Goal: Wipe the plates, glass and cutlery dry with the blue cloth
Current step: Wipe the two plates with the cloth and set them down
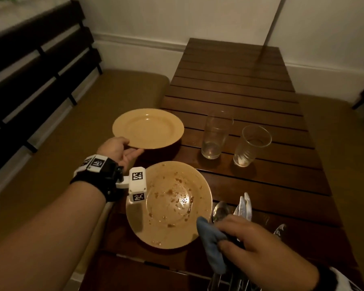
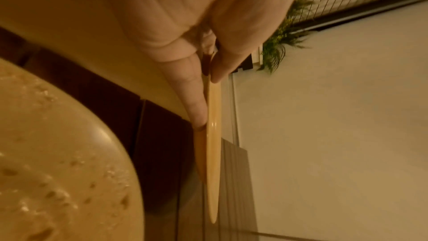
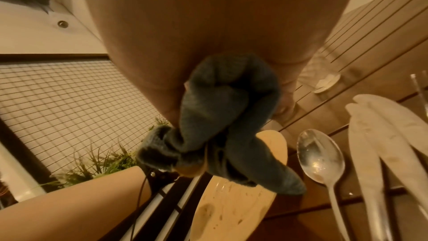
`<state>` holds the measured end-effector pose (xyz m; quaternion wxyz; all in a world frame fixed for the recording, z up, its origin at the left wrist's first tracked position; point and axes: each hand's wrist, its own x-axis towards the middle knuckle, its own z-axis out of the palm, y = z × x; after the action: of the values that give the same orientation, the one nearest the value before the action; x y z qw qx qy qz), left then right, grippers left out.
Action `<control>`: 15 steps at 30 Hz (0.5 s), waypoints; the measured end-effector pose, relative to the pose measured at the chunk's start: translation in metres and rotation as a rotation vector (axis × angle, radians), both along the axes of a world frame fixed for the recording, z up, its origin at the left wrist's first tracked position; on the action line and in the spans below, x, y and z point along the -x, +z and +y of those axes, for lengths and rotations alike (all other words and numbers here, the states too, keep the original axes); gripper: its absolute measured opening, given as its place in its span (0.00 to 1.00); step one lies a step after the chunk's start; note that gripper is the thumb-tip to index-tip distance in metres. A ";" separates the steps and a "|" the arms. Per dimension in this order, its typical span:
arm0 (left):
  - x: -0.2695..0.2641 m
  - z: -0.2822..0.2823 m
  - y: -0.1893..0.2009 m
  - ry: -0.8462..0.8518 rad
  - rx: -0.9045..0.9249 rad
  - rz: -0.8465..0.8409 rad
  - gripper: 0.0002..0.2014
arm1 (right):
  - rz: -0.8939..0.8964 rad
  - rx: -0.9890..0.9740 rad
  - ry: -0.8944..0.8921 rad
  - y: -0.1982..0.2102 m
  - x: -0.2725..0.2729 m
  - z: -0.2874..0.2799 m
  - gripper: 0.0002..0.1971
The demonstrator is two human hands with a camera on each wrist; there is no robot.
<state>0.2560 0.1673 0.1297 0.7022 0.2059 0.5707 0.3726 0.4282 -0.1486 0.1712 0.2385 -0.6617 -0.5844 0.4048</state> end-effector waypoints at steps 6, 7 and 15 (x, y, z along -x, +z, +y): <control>-0.010 0.005 -0.024 -0.176 0.012 0.299 0.13 | 0.109 0.013 -0.065 0.007 -0.006 -0.011 0.11; -0.009 0.005 -0.026 -0.213 -0.001 0.381 0.09 | 0.125 0.015 -0.076 0.008 -0.007 -0.012 0.10; 0.016 0.005 -0.035 -0.378 -0.057 0.656 0.13 | 0.195 0.057 -0.120 0.001 -0.011 -0.014 0.11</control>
<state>0.2404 0.1719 0.0948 0.5327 0.4353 0.7064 0.1664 0.4391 -0.1629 0.1718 0.2989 -0.6593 -0.5060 0.4690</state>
